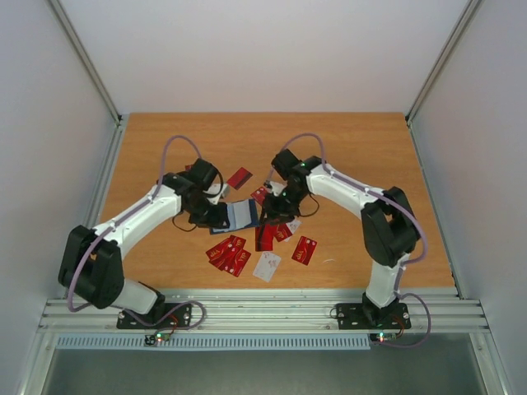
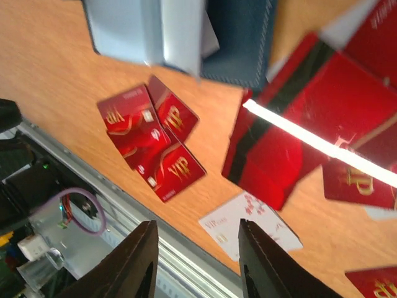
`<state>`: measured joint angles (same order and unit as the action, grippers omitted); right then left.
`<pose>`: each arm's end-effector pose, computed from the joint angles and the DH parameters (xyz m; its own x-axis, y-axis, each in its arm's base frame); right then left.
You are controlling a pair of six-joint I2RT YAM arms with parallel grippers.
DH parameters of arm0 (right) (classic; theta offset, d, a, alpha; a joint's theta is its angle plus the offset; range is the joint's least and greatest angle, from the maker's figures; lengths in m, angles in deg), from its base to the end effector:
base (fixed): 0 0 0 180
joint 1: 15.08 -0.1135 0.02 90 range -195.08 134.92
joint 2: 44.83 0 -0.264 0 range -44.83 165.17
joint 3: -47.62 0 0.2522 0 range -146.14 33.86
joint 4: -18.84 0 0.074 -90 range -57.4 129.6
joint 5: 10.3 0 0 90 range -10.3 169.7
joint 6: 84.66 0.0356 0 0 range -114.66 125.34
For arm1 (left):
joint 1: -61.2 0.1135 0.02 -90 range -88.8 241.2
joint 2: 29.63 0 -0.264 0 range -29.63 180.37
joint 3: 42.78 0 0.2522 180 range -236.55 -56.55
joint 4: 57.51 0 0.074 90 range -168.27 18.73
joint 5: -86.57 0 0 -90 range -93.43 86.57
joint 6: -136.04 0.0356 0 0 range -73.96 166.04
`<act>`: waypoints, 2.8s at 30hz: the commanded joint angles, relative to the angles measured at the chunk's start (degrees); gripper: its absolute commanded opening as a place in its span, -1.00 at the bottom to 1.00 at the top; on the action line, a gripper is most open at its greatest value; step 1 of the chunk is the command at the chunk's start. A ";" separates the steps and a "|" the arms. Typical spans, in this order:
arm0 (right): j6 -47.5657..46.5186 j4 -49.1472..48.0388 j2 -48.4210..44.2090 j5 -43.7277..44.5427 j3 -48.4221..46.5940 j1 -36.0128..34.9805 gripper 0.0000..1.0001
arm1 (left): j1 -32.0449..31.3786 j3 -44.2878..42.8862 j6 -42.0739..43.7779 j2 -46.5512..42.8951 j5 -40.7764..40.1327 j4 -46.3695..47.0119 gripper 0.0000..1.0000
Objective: Put the credit cards into the card holder
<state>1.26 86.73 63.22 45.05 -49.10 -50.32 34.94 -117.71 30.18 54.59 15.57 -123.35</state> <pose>0.2892 0.2291 0.2135 -0.7603 -0.6088 -0.2263 -0.6172 0.5686 0.5438 0.2369 -0.1298 0.2314 -0.9686 0.1897 -0.1609 0.2376 0.8970 -0.3728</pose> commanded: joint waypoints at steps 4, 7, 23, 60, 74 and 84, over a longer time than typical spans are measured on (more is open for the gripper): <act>7.26 -6.62 -11.37 4.37 17.34 3.18 -0.23 | -7.79 5.16 -1.90 -4.51 2.29 1.92 -0.35; 8.76 -7.15 -15.35 6.12 22.90 5.61 -0.24 | -12.21 5.40 -5.94 -3.13 1.97 5.35 -0.35; 14.40 -11.28 -25.90 1.85 38.52 6.06 -0.17 | -27.27 -6.31 -18.84 20.82 -7.04 10.80 -0.27; 23.26 -37.00 -6.41 -5.99 31.71 6.21 -0.01 | -16.85 -14.72 -13.42 28.27 -4.77 11.27 -0.34; 26.72 -45.86 -1.73 -10.07 33.32 7.11 -0.03 | -14.85 -10.91 -11.42 30.93 2.99 17.07 -0.47; 32.42 -62.76 -0.45 -17.83 38.24 8.87 -0.11 | -14.26 -3.53 -13.69 30.70 12.77 26.91 -0.48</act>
<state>31.01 35.06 60.25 27.61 -12.53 -41.27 22.99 -125.95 17.74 81.02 19.90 -105.05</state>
